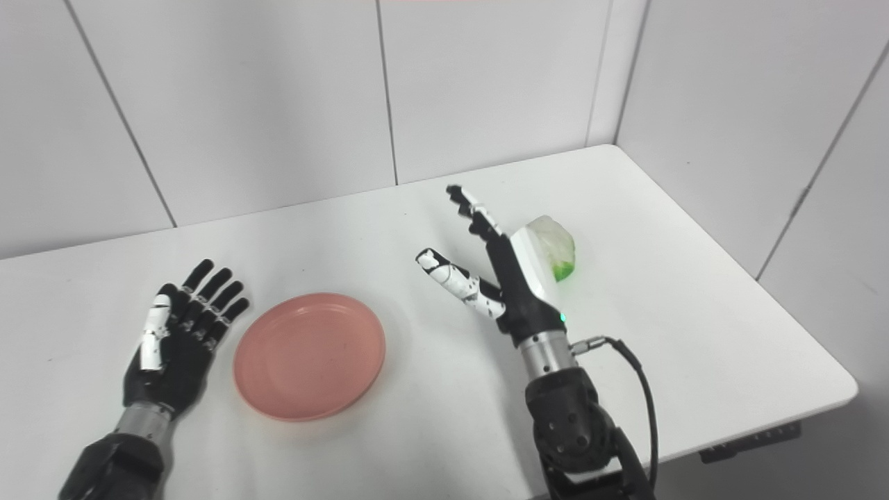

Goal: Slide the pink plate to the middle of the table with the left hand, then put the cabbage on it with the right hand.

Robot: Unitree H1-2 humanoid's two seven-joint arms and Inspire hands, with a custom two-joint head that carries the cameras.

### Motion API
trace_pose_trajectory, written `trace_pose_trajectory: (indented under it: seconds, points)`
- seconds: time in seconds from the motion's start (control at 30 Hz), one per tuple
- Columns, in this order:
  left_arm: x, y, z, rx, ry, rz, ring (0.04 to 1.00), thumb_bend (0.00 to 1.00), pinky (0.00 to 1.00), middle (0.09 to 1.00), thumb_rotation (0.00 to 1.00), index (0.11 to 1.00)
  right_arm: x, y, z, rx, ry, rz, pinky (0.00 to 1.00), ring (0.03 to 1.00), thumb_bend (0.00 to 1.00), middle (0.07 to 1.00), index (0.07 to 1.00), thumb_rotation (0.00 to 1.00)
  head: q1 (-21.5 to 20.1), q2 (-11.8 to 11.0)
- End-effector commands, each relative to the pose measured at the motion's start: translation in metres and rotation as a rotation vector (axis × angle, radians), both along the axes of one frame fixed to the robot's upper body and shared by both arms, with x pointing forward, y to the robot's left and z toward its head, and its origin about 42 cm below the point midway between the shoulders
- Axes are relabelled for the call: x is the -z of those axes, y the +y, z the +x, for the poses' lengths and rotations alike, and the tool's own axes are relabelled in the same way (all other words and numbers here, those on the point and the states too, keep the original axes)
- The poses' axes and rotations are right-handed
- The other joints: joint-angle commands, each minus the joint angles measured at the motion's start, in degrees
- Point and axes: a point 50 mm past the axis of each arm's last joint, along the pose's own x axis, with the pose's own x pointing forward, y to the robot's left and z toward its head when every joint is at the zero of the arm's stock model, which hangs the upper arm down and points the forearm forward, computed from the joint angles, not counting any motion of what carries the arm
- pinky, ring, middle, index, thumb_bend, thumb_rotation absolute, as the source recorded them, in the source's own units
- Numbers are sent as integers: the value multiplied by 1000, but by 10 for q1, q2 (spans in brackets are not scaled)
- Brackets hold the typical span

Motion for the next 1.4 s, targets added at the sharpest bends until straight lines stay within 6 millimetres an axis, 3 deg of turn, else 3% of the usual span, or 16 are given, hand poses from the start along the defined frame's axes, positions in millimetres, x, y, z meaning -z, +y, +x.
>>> trace_pose_trajectory:
  seconds: [0.0, 0.07, 0.27, 0.47, 0.6, 0.8, 0.93, 1.1, 1.37]
  points:
    - [57, 20, -34, -24, 163, 1, 854, 448, 834, 861, 862, 861, -28, -8, 1, 32, -102, -46, 780, 841, 837, 867, 878, 852, -9, -3]
    - [61, 25, -32, -26, 170, -2, 844, 456, 825, 853, 834, 853, -38, -16, 1, 61, -133, -83, 782, 836, 888, 864, 880, 799, -16, -6]
    - [72, 37, -25, -43, 208, -27, 812, 473, 788, 817, 774, 812, -58, -53, -1, 171, -179, -161, 784, 847, 915, 875, 893, 704, -32, -8]
    - [78, 46, -22, -53, 222, -33, 789, 459, 761, 794, 785, 792, -60, -91, -9, 279, -152, -206, 808, 893, 936, 918, 933, 641, -39, -7]
    - [79, 51, -20, -49, 223, -41, 791, 457, 762, 797, 790, 789, -57, -105, -11, 334, -110, -207, 845, 918, 939, 943, 969, 623, -42, -5]
    - [80, 58, -19, -53, 231, -49, 782, 441, 748, 788, 823, 786, -42, -117, -3, 362, -6, -223, 835, 927, 987, 969, 991, 617, -45, 0]
    - [77, 58, -19, -51, 232, -59, 787, 451, 757, 791, 788, 781, -33, -118, 7, 355, 59, -247, 821, 926, 1000, 981, 1000, 626, -47, 2]
    - [78, 61, -18, -52, 229, -50, 791, 448, 763, 797, 806, 787, -23, -120, 23, 354, 112, -258, 710, 874, 1000, 982, 1000, 640, -48, 4]
    - [76, 64, -20, -47, 219, -33, 784, 455, 752, 789, 792, 781, -14, -124, 46, 329, 222, -311, 836, 943, 1000, 992, 1000, 667, -47, 11]
